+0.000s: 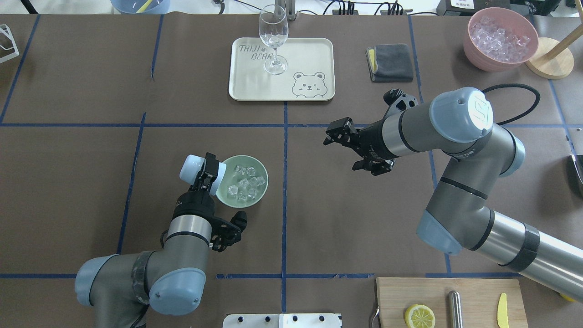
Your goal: Pour ice into bowl
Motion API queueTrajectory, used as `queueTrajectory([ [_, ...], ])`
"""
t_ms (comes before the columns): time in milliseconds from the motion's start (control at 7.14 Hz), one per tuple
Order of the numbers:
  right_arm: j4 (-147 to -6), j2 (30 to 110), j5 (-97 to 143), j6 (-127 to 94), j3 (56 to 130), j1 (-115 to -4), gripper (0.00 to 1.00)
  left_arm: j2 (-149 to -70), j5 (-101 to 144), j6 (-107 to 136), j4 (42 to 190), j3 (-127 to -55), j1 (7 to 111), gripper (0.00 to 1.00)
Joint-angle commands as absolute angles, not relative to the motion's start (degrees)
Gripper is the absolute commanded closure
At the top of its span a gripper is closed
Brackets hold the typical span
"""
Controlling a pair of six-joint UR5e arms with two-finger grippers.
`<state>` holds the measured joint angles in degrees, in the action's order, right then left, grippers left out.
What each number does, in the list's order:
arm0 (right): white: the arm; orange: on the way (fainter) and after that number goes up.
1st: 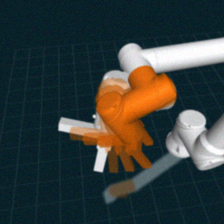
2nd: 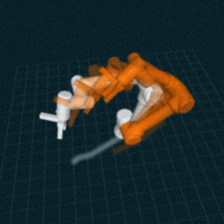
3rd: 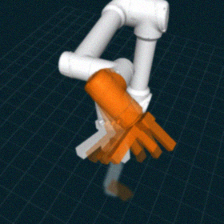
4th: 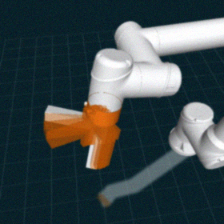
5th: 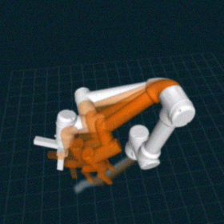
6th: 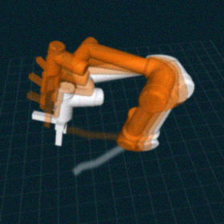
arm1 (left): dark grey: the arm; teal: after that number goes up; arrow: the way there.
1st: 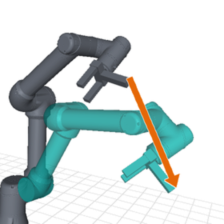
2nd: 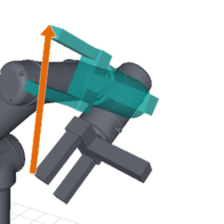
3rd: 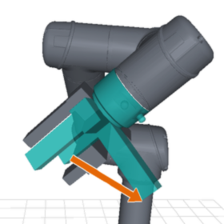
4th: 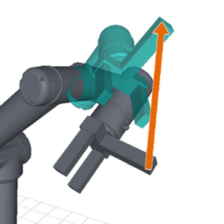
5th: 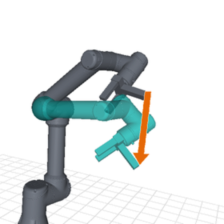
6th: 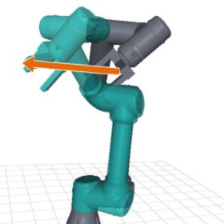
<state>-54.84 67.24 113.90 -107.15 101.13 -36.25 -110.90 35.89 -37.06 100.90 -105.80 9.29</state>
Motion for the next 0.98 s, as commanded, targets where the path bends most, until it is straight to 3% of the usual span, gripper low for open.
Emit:
queueTrajectory([
  [0,-54.84,67.24,113.91,-107.14,101.07,-36.21,0.0,-111.27,36.74,-37.44,98.88,-106.79,9.49,1.0],
  [420,-54.76,67.15,113.56,-107.14,100.99,-35.95,0.0,-111.62,38.4,-27.21,99.67,-108.89,10.98,1.0],
  [840,-54.76,66.89,113.55,-107.31,101.16,-35.86,0.0,-107.42,43.75,9.44,99.05,-109.07,11.43,1.0],
])
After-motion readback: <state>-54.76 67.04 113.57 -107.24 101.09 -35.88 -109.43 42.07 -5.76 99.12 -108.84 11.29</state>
